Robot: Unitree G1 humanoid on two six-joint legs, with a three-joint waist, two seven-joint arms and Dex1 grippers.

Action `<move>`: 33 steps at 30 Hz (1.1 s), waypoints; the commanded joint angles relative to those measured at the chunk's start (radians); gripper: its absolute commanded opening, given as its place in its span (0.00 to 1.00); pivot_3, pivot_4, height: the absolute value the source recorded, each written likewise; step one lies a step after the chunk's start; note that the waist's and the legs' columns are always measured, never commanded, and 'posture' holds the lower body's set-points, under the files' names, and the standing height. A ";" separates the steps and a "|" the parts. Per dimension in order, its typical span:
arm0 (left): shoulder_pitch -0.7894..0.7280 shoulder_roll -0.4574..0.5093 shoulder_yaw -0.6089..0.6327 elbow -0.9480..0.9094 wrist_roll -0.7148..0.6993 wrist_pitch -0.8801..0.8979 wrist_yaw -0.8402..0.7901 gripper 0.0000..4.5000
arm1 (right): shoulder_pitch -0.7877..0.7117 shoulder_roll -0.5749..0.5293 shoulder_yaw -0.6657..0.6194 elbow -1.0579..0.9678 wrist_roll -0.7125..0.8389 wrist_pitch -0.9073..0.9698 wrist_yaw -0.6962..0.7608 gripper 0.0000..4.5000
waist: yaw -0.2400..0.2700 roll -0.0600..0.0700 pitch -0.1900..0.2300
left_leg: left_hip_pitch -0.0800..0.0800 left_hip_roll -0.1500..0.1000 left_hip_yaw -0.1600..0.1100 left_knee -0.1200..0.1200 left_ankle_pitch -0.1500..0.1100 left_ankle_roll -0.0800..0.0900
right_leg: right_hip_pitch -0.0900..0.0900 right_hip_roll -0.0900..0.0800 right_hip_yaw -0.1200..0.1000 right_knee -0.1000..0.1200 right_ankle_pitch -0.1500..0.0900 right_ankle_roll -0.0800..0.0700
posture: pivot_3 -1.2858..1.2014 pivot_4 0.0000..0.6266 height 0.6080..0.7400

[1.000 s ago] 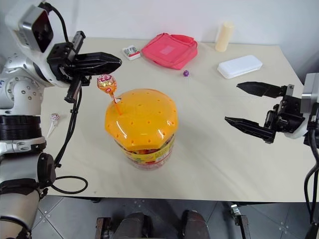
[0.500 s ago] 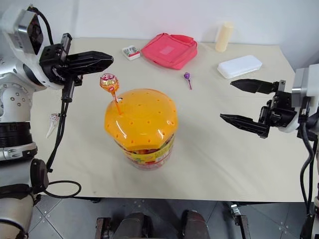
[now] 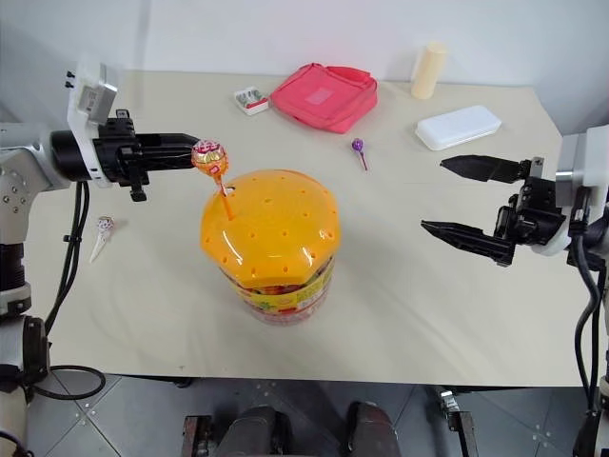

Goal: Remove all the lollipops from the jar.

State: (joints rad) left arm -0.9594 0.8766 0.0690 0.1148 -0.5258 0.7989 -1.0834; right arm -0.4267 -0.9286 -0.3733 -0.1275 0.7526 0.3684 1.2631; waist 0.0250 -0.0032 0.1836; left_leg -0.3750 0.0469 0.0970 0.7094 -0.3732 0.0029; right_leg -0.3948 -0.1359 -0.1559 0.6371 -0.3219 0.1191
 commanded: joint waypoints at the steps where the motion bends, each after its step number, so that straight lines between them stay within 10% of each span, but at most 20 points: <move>1: 0.016 0.022 0.046 -0.057 -0.023 0.011 0.004 0.46 | -0.028 -0.008 -0.009 0.007 -0.002 -0.025 0.014 1.00 | -0.001 0.000 0.000 | 0.000 0.000 0.000 0.000 0.000 0.000 | 0.000 0.000 0.000 0.000 0.000 0.000 | 0.52 0.24 1.00; 9: 0.129 0.049 0.132 -0.161 -0.081 0.004 -0.022 0.99 | -0.066 -0.014 0.013 0.053 -0.017 -0.037 0.049 1.00 | 0.001 0.000 0.000 | 0.000 0.000 0.000 0.000 0.000 0.000 | 0.000 0.000 0.000 0.000 0.000 0.000 | 0.52 0.24 1.00; 33: 0.133 -0.105 0.104 -0.283 -0.369 -0.070 -0.240 0.99 | -0.003 -0.022 -0.045 0.001 0.004 -0.022 0.069 1.00 | 0.005 0.000 0.000 | 0.000 0.000 0.000 0.001 0.000 0.000 | 0.000 0.000 0.000 0.000 0.000 0.000 | 0.52 0.24 1.00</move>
State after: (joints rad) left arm -0.7940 0.7846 0.1840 -0.1553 -0.8722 0.7502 -1.3128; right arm -0.4355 -0.9395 -0.3709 -0.0875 0.7371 0.3515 1.3451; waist 0.0302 -0.0032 0.1836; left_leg -0.3754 0.0468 0.0969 0.7102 -0.3735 0.0027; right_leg -0.3944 -0.1362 -0.1556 0.6371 -0.3219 0.1191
